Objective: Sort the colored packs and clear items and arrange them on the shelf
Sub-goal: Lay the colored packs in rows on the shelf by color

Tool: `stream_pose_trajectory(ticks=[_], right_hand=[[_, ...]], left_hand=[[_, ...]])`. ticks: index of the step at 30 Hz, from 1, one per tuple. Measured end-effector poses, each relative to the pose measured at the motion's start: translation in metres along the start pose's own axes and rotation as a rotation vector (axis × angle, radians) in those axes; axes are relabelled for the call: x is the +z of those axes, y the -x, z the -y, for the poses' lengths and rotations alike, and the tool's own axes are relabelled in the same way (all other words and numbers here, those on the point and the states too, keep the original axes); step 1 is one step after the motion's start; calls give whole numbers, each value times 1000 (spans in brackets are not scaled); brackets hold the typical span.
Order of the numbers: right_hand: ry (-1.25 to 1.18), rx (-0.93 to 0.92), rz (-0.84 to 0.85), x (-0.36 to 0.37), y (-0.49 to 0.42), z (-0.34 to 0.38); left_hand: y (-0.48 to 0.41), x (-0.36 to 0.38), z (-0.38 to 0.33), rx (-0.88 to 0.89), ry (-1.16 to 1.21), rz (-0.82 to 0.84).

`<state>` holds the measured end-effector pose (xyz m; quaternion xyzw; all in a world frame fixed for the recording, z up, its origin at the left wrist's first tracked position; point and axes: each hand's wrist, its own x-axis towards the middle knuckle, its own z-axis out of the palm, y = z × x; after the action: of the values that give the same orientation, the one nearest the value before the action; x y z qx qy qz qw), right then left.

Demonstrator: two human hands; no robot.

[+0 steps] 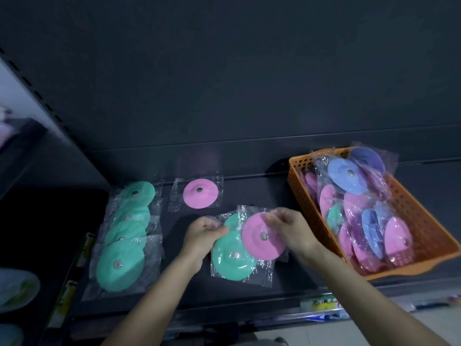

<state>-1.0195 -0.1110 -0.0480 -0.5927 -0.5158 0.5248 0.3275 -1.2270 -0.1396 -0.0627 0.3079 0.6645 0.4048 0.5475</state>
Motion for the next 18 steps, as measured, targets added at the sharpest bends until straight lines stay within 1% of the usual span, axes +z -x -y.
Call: stream_pose_trajectory(ticks=[1,3,6,9,12,18], right_hand=[[16,-5,4,0,0,0],[26,-27,-44,-2,-2,0],[51,-54,-137,-11,-3,4],[68,-79,-175,-17,-3,8],[76,-111,-215,-18,-1,12],[15,-141,-255,-20,-3,15]], left_hand=[[-1,0,-1,2,3,27],[-2,-1,-2,1,10,85],[-5,-6,-2,-32,20,136],[-6,-7,-2,-76,-1,172],[-6,-4,-4,-30,-81,125],[-20,11,-20,74,-39,21]])
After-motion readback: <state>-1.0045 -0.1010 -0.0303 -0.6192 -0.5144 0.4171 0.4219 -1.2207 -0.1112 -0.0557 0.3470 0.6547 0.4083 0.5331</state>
